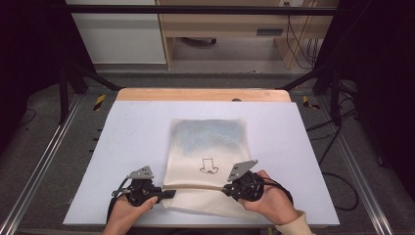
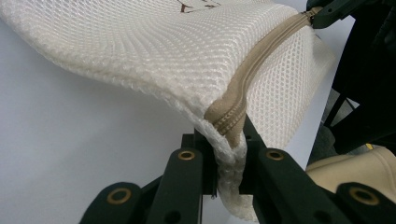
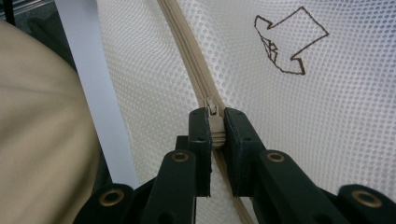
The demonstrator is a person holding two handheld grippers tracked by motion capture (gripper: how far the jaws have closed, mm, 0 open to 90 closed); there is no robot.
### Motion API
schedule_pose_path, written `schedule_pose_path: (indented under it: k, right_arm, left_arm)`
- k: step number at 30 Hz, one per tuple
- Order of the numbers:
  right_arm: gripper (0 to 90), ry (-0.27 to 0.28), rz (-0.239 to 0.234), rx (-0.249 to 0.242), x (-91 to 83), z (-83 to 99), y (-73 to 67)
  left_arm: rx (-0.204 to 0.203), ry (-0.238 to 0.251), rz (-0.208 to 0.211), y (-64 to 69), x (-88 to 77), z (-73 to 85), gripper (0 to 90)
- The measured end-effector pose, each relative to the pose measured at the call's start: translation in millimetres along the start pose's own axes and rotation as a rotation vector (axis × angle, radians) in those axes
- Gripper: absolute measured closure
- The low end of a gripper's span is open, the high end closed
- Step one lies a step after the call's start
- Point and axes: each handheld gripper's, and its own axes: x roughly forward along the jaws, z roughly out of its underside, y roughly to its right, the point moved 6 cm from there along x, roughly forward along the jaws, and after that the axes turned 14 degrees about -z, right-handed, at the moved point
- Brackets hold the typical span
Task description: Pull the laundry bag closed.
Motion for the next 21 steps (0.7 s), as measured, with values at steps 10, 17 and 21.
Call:
schedule_pose_path:
  k: [10,17,21]
  right_arm:
    - [82.0,0.022,0.022,0.034,-8.8,15.9,2.7]
    - [82.0,0.025,0.046,0.059,-16.2,24.6,5.3]
    - [81.9,0.032,0.051,0.064,-18.5,27.2,6.3]
  left_arm:
    - [0.001,-0.003,-0.001,0.2,0.4,0.3,83.2]
    - [0.001,-0.003,-0.002,-0.1,0.3,0.3,83.3]
    - [0.002,-0.003,-0.004,-0.3,0.2,0.4,83.2]
